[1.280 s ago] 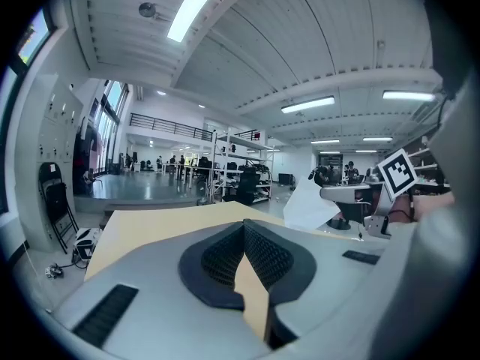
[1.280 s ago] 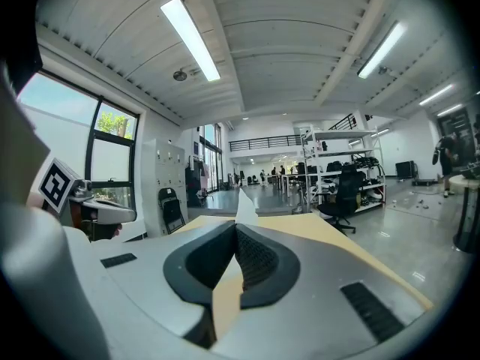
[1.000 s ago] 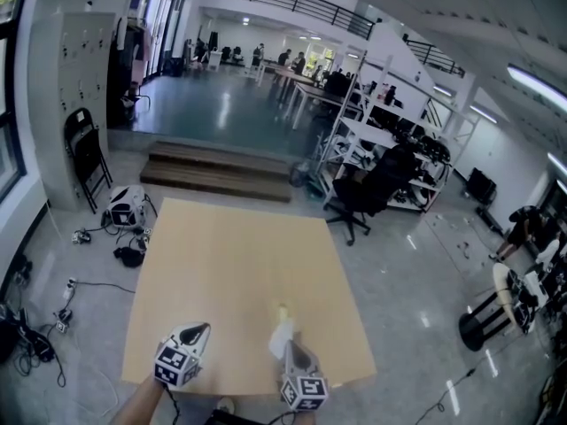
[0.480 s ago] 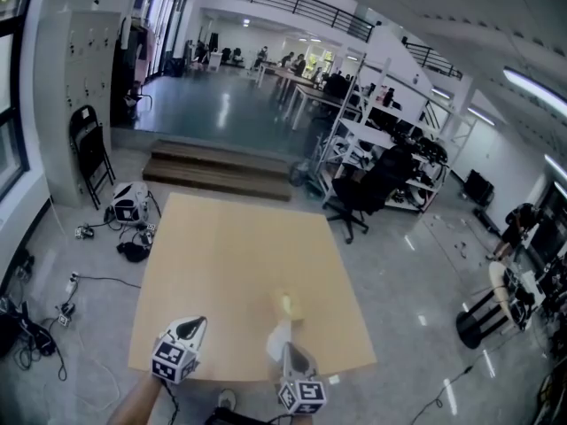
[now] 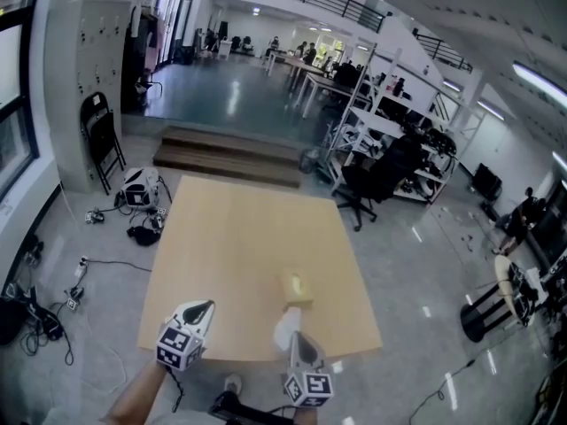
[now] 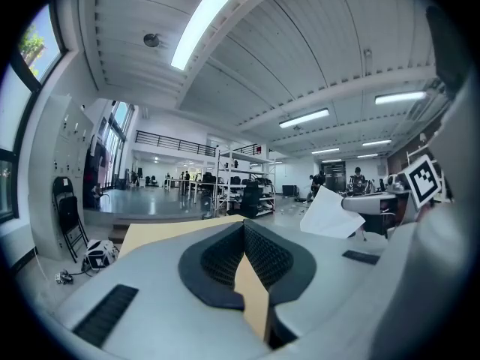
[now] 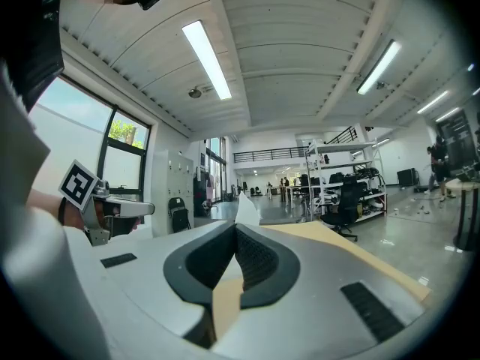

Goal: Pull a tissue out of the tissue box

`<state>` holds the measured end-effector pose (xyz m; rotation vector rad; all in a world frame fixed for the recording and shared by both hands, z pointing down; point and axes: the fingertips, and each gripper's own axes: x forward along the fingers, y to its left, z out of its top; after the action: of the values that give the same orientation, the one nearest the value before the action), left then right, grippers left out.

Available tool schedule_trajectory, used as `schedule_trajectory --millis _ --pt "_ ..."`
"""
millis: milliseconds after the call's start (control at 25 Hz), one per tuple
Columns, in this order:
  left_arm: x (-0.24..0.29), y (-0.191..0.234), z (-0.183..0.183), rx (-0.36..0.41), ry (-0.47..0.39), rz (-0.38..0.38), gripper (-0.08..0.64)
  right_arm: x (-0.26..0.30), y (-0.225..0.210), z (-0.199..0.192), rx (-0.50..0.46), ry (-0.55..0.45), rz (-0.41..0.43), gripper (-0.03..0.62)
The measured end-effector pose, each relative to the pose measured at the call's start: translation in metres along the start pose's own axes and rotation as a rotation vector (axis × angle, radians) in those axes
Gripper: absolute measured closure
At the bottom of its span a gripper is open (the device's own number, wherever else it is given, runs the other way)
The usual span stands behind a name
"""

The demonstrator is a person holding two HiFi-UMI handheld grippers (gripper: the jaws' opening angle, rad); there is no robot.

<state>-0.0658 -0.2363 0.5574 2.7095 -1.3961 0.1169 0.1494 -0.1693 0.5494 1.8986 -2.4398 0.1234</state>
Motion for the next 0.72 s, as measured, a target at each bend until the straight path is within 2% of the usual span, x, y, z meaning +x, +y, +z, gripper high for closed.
schedule_trajectory --millis 720 --pt "-0.0093 -0.0087 0.0061 0.023 0.002 0.009 0.552 -0.0011 0.0044 -0.0081 0.007 0.004 0.028 0.584"
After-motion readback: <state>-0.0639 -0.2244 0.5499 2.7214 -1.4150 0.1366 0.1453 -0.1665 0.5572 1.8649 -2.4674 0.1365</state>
